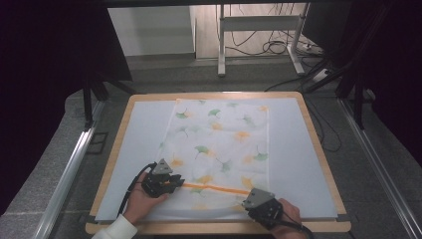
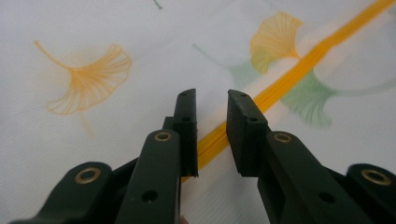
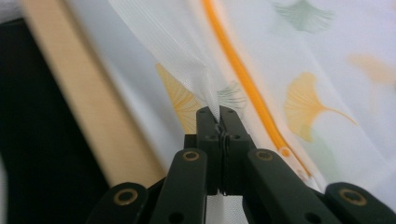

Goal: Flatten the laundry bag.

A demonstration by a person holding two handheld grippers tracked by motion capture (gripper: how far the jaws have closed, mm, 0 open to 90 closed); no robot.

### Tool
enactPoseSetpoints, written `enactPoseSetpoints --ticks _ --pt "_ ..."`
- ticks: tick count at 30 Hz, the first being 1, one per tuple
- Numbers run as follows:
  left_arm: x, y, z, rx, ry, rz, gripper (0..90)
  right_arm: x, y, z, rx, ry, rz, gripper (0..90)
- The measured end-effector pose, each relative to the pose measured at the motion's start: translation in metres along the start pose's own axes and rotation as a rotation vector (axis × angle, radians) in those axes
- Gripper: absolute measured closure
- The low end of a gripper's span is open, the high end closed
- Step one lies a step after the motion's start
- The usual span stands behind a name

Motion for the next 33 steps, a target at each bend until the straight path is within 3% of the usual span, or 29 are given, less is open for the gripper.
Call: enactPoseSetpoints --ticks 1,2,3,6,14,16,17,18,19,20,21,22,23,24,26,28,29,30,31,33 --pt "0.0 0.0 0.0 -0.001 0.001 -0.001 73.8 -0.004 -0.002 0.015 -0.012 -0.031 -0.002 88.2" --pt "0.0 0.0 0.0 -0.001 0.001 -0.001 73.8 -0.004 -0.002 0.015 -0.012 -0.031 -0.002 88.2" --pt "0.0 0.0 0.0 -0.001 0.002 -0.001 73.7 -0.006 -0.004 0.026 -0.013 -0.055 -0.001 88.2" --pt "0.0 0.0 0.0 -0.001 0.003 -0.002 73.7 -0.007 -0.005 0.032 -0.02 -0.056 0.004 88.2" --pt "0.0 0.001 0.001 0.001 0.001 0.002 73.8 -0.011 -0.008 0.018 0.041 -0.031 0.03 85.0" --pt "0.0 0.001 0.001 0.001 0.002 0.005 73.7 -0.012 -0.008 0.015 0.05 -0.017 0.024 76.0" --pt "0.0 0.002 0.001 -0.002 0.006 0.008 73.5 -0.014 -0.007 0.014 0.069 -0.029 0.017 60.8" --pt "0.0 0.002 0.001 -0.002 0.006 0.008 73.3 -0.014 -0.007 0.014 0.069 -0.029 0.017 60.8" --pt "0.0 0.003 0.001 -0.001 0.008 0.011 73.1 -0.016 -0.004 0.015 0.127 -0.063 0.002 47.7" --pt "0.0 0.003 0.002 -0.001 0.009 0.017 73.1 -0.016 -0.004 0.015 0.127 -0.063 0.002 47.7" --pt "0.0 0.005 0.002 0.001 0.009 0.027 72.4 -0.018 0.003 0.019 0.136 -0.103 0.021 39.3" --pt "0.0 0.005 0.002 0.001 0.009 0.027 72.0 -0.018 0.003 0.019 0.136 -0.103 0.021 39.3" --pt "0.001 0.007 0.003 0.008 0.008 0.043 71.3 -0.018 0.011 0.028 0.144 -0.154 0.047 35.8" --pt "0.001 0.007 0.003 0.008 0.008 0.043 70.2 -0.018 0.011 0.028 0.144 -0.154 0.047 35.8" --pt "0.002 0.008 0.003 0.017 0.015 0.072 65.3 -0.017 0.017 0.045 0.12 -0.236 0.082 32.6" --pt "0.003 0.01 0.003 0.01 0.019 0.097 58.9 -0.016 0.017 0.051 0.101 -0.256 0.086 31.7" --pt "0.004 0.01 0.003 0.027 0.016 0.111 53.1 -0.016 0.013 0.063 0.074 -0.304 0.088 31.4" --pt "0.004 0.01 0.003 0.051 0.009 0.113 53.1 -0.016 0.013 0.063 0.074 -0.304 0.088 31.4" --pt "0.004 0.01 0.005 0.056 0.001 0.113 48.6 -0.017 0.007 0.073 0.046 -0.354 0.082 31.9" --pt "0.004 0.01 0.005 0.052 0.003 0.113 46.0 -0.018 0.003 0.078 0.038 -0.371 0.076 32.0"
Point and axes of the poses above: each handheld gripper's, and its own axes: y roughly backward along the jaws, x roughly out of its top, z roughly to its right, the point moved 3 cm from there along -y, roughly forward along the jaws, and after that the axes turned 14 degrees about -x, right-handed, at the moved point
